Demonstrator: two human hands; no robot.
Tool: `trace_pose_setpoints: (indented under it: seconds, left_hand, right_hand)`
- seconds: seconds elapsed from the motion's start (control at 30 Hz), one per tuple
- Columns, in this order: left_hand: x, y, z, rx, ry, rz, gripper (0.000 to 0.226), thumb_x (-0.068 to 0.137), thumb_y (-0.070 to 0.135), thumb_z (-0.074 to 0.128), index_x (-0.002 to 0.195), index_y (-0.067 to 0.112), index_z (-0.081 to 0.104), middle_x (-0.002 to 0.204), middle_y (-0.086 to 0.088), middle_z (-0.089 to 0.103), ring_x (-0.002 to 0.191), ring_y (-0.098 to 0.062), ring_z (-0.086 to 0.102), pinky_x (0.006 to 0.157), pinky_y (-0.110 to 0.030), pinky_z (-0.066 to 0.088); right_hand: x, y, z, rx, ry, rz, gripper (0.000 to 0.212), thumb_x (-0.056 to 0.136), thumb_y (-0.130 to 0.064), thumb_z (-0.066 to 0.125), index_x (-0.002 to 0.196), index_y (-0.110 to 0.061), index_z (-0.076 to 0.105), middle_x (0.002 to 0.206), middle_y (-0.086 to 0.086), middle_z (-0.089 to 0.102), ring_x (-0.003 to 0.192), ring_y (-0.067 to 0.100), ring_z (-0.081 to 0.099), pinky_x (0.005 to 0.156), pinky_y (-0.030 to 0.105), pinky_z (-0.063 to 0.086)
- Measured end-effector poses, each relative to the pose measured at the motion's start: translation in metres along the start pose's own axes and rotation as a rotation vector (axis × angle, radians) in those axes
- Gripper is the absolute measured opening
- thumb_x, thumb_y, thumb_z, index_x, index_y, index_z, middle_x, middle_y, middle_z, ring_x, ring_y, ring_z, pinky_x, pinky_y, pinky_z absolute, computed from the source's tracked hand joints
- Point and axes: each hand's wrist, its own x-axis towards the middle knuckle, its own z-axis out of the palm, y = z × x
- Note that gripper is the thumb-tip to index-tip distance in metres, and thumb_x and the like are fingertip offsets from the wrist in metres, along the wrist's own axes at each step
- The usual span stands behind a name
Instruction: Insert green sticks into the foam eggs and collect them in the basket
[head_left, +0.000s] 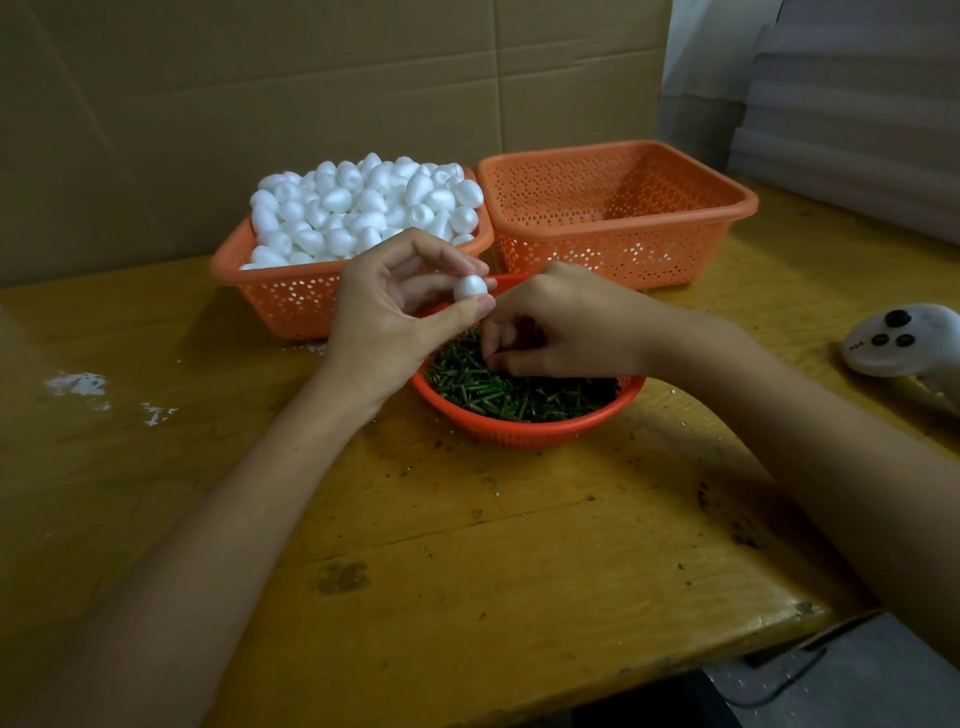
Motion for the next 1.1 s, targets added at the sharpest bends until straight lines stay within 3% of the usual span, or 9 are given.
trace_pose_setpoints:
  seconds: [0.2, 0.33, 0.47, 0.67, 0.93, 1.1]
  left_hand:
    - [0.0004, -0.0010, -0.0007, 0.023, 0.005, 0.007, 0.025, 0.083, -0.007, 0.084, 0.095, 0.007, 0.066, 0.109, -0.019, 0.074, 0.101, -0.032, 0.078, 0.095, -0.042, 0.061]
    - [0.0006, -0.0031, -0.0002, 0.012, 0.025, 0.002, 0.024, 0.086, -0.005, 0.082, 0.100, 0.001, 0.064, 0.113, -0.022, 0.072, 0.101, -0.031, 0.079, 0.097, -0.048, 0.061]
    - [0.0017, -0.0029, -0.0008, -0.015, 0.067, -0.002, 0.024, 0.087, 0.001, 0.084, 0.100, 0.007, 0.064, 0.112, -0.027, 0.070, 0.103, -0.038, 0.076, 0.096, -0.048, 0.062]
    - [0.0033, -0.0034, -0.0012, -0.077, 0.090, -0.014, 0.024, 0.087, 0.004, 0.084, 0.099, 0.014, 0.065, 0.103, -0.009, 0.073, 0.096, -0.023, 0.075, 0.085, -0.030, 0.060]
    - [0.0034, -0.0067, -0.0030, -0.175, 0.113, -0.044, 0.021, 0.088, 0.004, 0.082, 0.098, 0.014, 0.067, 0.092, 0.003, 0.077, 0.092, -0.015, 0.074, 0.076, -0.025, 0.058]
    - [0.0042, -0.0089, -0.0059, -0.199, 0.128, -0.057, 0.018, 0.093, 0.003, 0.077, 0.105, 0.011, 0.067, 0.094, -0.009, 0.079, 0.085, -0.023, 0.075, 0.075, -0.031, 0.059]
  right_hand:
    - [-0.0001, -0.0006, -0.0001, -0.005, -0.002, -0.002, 0.012, 0.087, -0.019, 0.077, 0.099, -0.023, 0.078, 0.087, -0.013, 0.072, 0.081, 0.005, 0.065, 0.084, 0.035, 0.052]
    - [0.0002, -0.0009, 0.0002, -0.016, 0.009, -0.002, 0.014, 0.088, -0.020, 0.076, 0.102, -0.025, 0.076, 0.087, -0.014, 0.071, 0.080, 0.003, 0.063, 0.082, 0.033, 0.051]
    - [0.0004, -0.0013, 0.0004, -0.026, 0.041, 0.013, 0.013, 0.092, -0.020, 0.073, 0.105, -0.025, 0.073, 0.083, -0.015, 0.070, 0.079, 0.003, 0.065, 0.081, 0.033, 0.052]
    - [-0.0001, -0.0019, 0.0006, -0.038, 0.071, 0.057, 0.012, 0.090, -0.021, 0.074, 0.100, -0.027, 0.069, 0.079, -0.018, 0.068, 0.080, 0.003, 0.065, 0.081, 0.036, 0.052]
    - [-0.0026, -0.0039, 0.0003, -0.095, 0.141, 0.067, 0.012, 0.084, -0.024, 0.076, 0.093, -0.025, 0.069, 0.084, -0.016, 0.069, 0.083, 0.014, 0.068, 0.078, 0.037, 0.050]
    - [-0.0054, -0.0035, -0.0021, -0.110, 0.247, 0.088, 0.011, 0.083, -0.025, 0.076, 0.090, -0.025, 0.068, 0.082, -0.015, 0.068, 0.083, 0.016, 0.070, 0.078, 0.041, 0.053]
